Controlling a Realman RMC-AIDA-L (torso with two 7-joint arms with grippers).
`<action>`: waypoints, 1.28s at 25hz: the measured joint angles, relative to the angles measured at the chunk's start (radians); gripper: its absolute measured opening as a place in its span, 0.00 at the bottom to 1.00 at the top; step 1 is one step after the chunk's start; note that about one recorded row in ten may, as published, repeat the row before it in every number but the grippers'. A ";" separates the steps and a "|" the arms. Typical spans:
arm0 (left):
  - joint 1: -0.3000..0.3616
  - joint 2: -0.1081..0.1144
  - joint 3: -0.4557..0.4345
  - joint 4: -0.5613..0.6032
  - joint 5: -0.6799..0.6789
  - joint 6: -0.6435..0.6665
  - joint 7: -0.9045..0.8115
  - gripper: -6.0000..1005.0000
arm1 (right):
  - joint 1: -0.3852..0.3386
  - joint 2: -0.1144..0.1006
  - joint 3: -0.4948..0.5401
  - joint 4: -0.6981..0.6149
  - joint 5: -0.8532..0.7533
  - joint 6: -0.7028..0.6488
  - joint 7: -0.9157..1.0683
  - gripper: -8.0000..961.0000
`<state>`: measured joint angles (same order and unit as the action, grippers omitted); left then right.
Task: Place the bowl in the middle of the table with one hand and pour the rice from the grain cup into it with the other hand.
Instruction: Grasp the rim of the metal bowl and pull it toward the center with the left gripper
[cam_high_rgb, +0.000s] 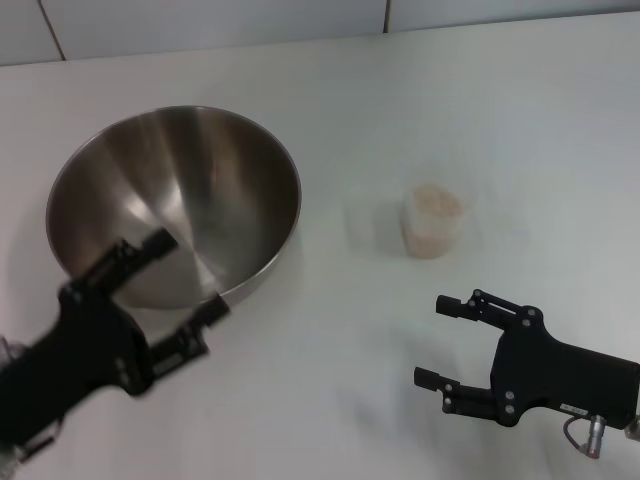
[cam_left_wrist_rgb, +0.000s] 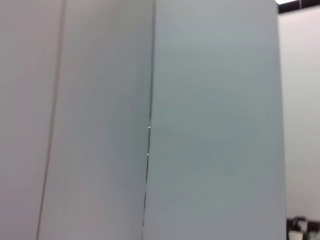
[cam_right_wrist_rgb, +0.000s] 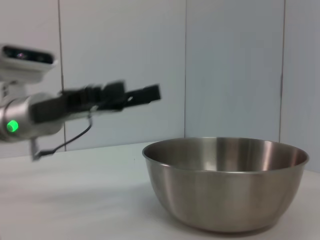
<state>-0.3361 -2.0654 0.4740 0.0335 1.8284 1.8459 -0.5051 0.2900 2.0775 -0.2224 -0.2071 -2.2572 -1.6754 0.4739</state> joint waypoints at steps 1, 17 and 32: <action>-0.009 0.000 -0.011 0.028 -0.002 0.003 -0.054 0.84 | 0.000 0.000 0.000 0.000 0.000 0.000 0.000 0.83; -0.039 -0.006 0.226 0.910 0.091 -0.493 -1.213 0.84 | 0.003 0.001 0.001 0.000 0.004 -0.009 0.000 0.83; -0.047 -0.007 0.465 1.037 0.302 -0.649 -1.441 0.84 | 0.003 0.001 0.000 -0.004 0.005 -0.011 0.000 0.83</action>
<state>-0.3835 -2.0721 0.9390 1.0701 2.1304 1.1973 -1.9461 0.2929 2.0786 -0.2220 -0.2115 -2.2518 -1.6860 0.4740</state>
